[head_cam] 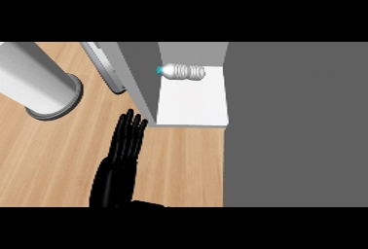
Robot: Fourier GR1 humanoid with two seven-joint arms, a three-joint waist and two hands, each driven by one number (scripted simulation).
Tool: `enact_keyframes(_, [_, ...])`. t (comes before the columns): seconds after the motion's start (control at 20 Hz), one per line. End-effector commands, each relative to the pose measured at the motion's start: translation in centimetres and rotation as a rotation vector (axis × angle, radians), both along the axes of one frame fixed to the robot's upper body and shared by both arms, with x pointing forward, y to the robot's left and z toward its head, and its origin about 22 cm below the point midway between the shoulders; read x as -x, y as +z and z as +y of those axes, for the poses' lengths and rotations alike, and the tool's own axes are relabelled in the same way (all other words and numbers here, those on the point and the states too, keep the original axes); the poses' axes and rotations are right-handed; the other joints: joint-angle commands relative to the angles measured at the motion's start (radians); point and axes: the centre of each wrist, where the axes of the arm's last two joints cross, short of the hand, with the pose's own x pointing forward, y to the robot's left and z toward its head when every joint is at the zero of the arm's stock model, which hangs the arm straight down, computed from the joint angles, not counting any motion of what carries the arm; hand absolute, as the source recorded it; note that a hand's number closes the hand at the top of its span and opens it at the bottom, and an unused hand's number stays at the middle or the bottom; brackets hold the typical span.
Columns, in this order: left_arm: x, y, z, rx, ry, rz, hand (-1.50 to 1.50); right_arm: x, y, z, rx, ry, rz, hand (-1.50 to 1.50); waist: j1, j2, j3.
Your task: Pick up the bottled water, place it into the cabinet and close the cabinet
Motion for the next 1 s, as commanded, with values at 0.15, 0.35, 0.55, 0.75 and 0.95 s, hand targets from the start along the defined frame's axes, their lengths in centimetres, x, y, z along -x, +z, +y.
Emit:
enact_keyframes(0.15, [2.3, 0.2, 2.3, 0.001, 0.03, 0.024, -1.5, 0.5, 5.4, 3.5, 0.128, 0.086, -0.158, 1.5, -0.009, -0.006, -0.002])
enact_keyframes(0.35, [2.9, 0.7, 4.3, 0.011, 0.035, -0.005, -1.5, -0.2, 5.0, 5.1, 0.106, 0.099, -0.149, 1.5, 0.001, -0.002, -0.003])
enact_keyframes(0.55, [3.8, 0.2, 4.7, 0.005, 0.086, -0.004, -1.5, 0.1, 5.9, 6.8, 0.109, 0.139, -0.158, 1.5, -0.005, -0.009, -0.005])
enact_keyframes(0.75, [4.7, 0.8, 6.6, 0.026, 0.082, 0.005, -1.5, -0.4, 6.3, 8.4, 0.103, 0.156, -0.228, 1.5, 0.007, -0.009, -0.005])
enact_keyframes(0.95, [5.1, 0.2, 7.7, 0.011, 0.084, 0.01, -1.5, -1.5, 6.2, 10.9, 0.135, 0.18, -0.254, 1.5, 0.023, -0.009, -0.008])
